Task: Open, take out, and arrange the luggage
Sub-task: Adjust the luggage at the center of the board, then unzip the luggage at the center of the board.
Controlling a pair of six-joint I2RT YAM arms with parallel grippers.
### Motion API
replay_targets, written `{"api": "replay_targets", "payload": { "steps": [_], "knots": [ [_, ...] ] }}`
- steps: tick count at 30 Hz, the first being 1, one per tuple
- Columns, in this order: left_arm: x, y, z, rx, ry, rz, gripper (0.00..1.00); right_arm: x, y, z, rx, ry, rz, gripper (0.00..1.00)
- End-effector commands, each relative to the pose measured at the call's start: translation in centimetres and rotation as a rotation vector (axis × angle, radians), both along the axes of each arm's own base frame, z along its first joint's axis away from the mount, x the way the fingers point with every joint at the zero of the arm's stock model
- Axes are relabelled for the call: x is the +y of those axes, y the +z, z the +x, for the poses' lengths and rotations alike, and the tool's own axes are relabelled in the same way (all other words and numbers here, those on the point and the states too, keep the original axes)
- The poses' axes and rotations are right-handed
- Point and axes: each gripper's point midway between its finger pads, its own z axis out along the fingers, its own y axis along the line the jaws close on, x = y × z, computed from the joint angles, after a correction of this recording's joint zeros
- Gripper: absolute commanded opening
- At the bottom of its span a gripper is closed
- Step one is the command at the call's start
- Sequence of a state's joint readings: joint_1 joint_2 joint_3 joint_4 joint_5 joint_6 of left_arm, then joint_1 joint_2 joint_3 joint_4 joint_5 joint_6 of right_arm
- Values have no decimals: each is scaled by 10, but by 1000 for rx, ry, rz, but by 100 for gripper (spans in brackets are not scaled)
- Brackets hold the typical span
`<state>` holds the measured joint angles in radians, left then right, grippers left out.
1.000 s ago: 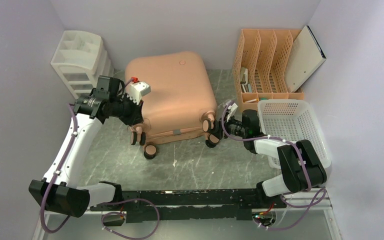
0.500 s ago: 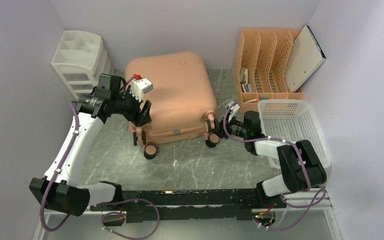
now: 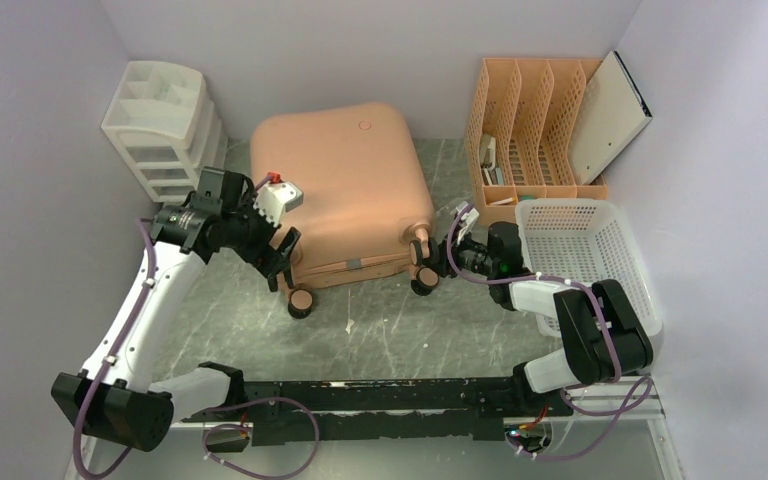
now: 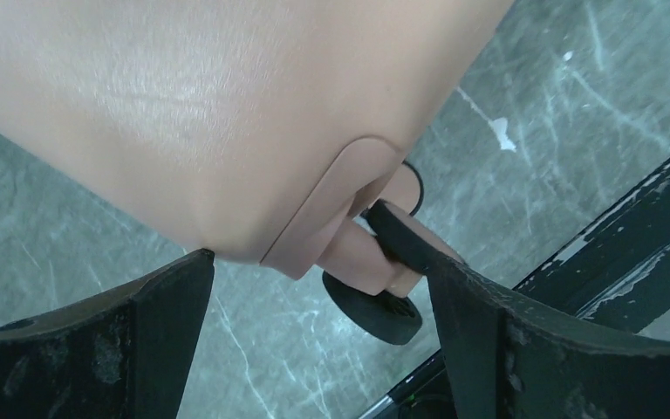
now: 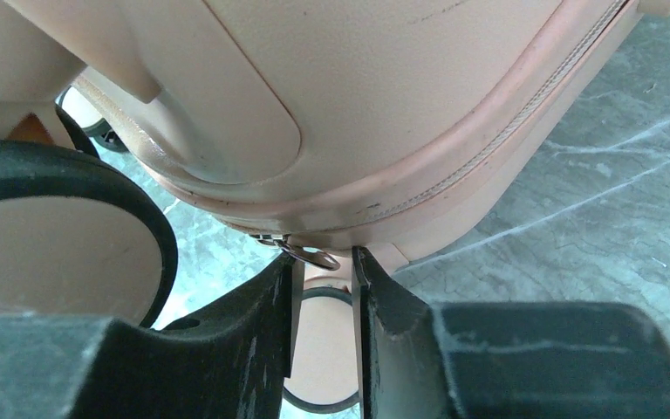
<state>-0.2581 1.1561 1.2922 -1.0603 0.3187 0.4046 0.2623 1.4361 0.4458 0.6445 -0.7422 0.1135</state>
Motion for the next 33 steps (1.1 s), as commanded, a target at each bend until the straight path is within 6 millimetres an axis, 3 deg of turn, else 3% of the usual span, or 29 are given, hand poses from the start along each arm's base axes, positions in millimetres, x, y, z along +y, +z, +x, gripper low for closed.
{"api": "replay_targets", "payload": {
  "steps": [1,3,7,14,17,22,30,33],
  "knots": [
    [4,-22,1,44,24,41,97,14,31,8,-139,71,45,31],
    [3,-31,3,75,34,47,97,13,32,9,-141,64,44,31],
    [2,-45,10,115,63,57,87,13,34,12,-147,51,54,31],
    [-13,-46,18,137,32,3,65,20,36,17,-138,65,97,28],
    [-19,-53,19,184,1,-10,61,25,38,19,-145,75,112,28],
    [-1,-59,43,127,112,54,59,42,41,18,-149,107,131,28],
    [57,-38,87,55,308,23,59,55,55,30,-182,98,182,27],
    [49,-34,86,79,255,-26,61,55,58,31,-187,91,188,28]
  ]
}}
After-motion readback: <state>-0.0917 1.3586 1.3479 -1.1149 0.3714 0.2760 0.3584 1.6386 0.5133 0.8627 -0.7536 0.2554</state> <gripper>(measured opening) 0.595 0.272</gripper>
